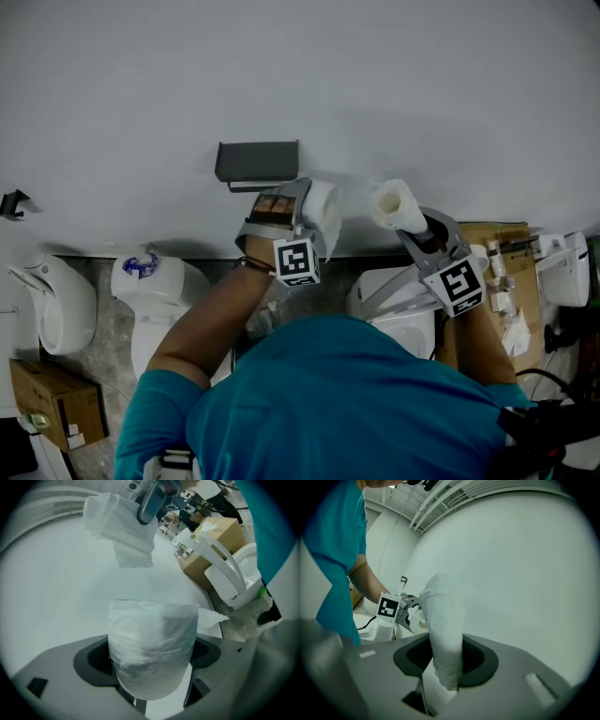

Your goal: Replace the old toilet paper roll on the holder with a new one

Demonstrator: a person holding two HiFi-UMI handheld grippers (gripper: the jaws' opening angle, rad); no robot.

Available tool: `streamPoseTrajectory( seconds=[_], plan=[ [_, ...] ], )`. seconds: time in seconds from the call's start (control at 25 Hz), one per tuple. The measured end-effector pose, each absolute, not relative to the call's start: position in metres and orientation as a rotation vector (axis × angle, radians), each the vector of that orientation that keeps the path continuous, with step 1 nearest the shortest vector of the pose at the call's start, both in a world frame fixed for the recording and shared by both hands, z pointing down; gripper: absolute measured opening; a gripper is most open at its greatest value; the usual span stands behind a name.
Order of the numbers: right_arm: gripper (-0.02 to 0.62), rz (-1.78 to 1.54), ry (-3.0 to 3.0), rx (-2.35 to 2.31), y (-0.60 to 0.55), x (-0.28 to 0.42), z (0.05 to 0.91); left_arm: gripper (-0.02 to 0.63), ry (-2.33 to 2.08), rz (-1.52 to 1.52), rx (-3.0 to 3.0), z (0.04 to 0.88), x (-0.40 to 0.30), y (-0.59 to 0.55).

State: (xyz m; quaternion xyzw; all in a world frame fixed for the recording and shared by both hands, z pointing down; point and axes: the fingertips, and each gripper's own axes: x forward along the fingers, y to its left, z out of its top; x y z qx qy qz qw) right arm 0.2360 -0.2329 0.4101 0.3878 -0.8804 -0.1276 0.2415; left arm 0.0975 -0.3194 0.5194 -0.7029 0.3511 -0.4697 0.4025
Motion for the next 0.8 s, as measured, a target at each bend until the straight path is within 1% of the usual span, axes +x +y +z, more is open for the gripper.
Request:
streamPoseTrajectory(
  seconds=[0.12,0.44,0.52,0.68,0.8],
  plan=[
    [0.140,-0.342,-2.403,1.047,-0.234,0.230,0.415,0.459,0.861,-1.209,-1.699,0.526,0.091,-0.325],
    [0.140,-0.338,-2.403,1.026,-0.233,0.226,0.417,0.459,0.778,-1.249,-1.765,0.546,0.105,-0.309],
    [0.140,-0.336,-2.405,1.028,-0.231,0.226,0.417,0.459,0.791,-1.249,-1.728,0.538,0.103,-0.309],
    [0.140,-0.336,-2.400,1.027,-0.231,0.228,0.418,0.459,0.873,-1.202,-1.419,0.499,0.093,-0.327],
    [0.140,-0.336,-2.401,1.025,-0.229,0.227,0.419,0.459,0.839,-1.203,-1.483,0.513,0.103,-0.325]
  ],
)
